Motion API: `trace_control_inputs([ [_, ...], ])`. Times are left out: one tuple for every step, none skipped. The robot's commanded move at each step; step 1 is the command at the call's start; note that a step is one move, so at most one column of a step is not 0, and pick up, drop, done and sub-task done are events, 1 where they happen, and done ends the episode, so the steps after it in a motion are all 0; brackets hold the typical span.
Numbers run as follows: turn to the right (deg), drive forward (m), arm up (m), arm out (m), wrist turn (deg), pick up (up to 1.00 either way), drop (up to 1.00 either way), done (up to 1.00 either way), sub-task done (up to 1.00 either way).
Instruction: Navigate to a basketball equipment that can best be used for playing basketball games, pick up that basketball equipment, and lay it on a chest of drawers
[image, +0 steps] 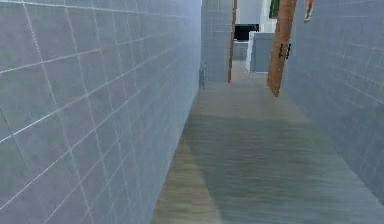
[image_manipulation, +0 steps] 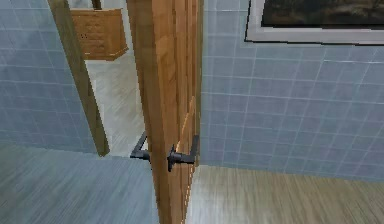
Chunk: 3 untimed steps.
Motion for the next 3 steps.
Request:
trace_control_inputs([
  [6.0, 0.00, 0.00, 0.00, 0.0, 0.00, 0.00, 0.00, 0.00],
  [0.0, 0.35, 0.00, 0.00, 0.0, 0.00, 0.00, 0.00, 0.00],
  [6.0, 0.00, 0.00, 0.00, 0.0, 0.00, 0.00, 0.00, 0.00],
])
